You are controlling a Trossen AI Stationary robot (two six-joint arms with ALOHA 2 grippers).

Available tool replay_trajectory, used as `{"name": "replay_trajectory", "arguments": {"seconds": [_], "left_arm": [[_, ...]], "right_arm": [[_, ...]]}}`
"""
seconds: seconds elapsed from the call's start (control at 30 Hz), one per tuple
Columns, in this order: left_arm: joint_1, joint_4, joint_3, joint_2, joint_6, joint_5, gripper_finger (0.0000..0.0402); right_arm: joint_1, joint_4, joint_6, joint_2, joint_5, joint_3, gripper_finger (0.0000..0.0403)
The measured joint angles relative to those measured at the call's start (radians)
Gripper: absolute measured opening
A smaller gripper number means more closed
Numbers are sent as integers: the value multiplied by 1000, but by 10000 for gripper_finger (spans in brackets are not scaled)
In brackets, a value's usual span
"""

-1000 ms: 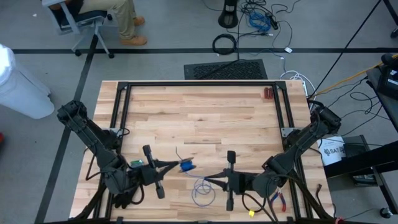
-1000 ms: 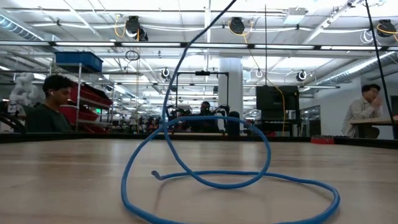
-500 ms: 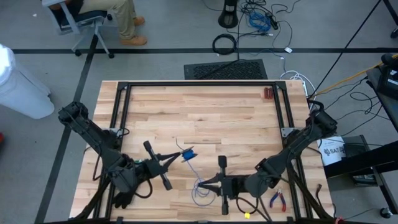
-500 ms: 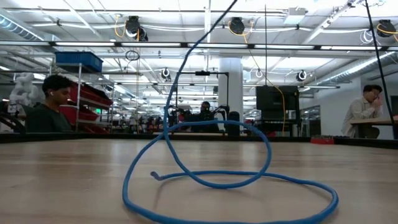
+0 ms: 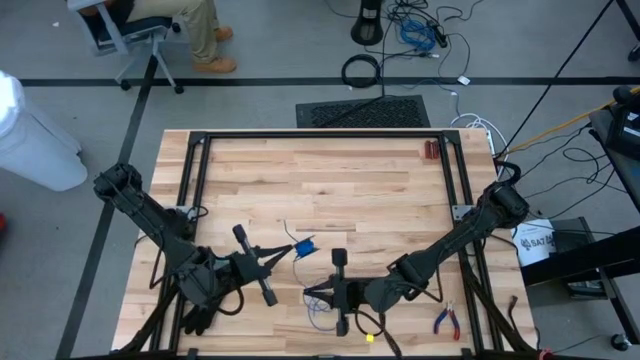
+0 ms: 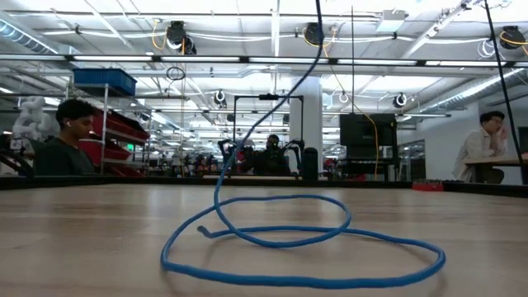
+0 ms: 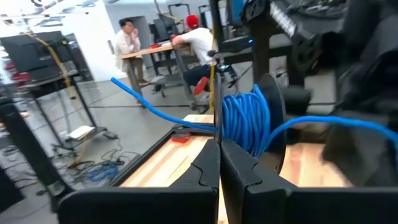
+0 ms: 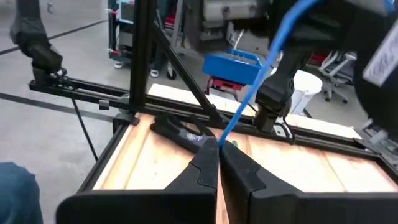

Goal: Coil cords
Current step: Uncoil the blue wire from the spool

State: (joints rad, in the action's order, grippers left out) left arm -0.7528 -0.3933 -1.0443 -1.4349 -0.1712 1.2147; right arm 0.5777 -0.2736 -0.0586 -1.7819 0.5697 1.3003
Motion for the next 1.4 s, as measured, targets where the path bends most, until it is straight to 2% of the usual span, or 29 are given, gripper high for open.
{"name": "replay_trajectory", "arguments": {"seconds": [0.17,0.3,0.5,0.63,0.93,1.03,1.17,1.4], "left_arm": [[-9,-29,0,0,-27,-37,2],[-41,-122,0,0,-104,-41,2],[-97,-220,0,2,-221,-41,2],[-116,-225,0,5,-237,-41,2],[-127,-222,0,9,-236,2,2],[-127,-222,0,9,-235,2,2],[-127,-221,0,9,-235,3,2],[-126,-218,0,9,-234,3,2]], "right_arm": [[-9,67,31,0,0,0,0],[-9,165,31,1,10,0,0],[-9,276,65,2,102,0,0],[-9,324,80,4,115,0,2],[-8,727,386,160,104,0,34],[19,793,439,211,107,0,44],[63,762,425,244,166,0,58],[110,539,251,244,163,0,84]]}}
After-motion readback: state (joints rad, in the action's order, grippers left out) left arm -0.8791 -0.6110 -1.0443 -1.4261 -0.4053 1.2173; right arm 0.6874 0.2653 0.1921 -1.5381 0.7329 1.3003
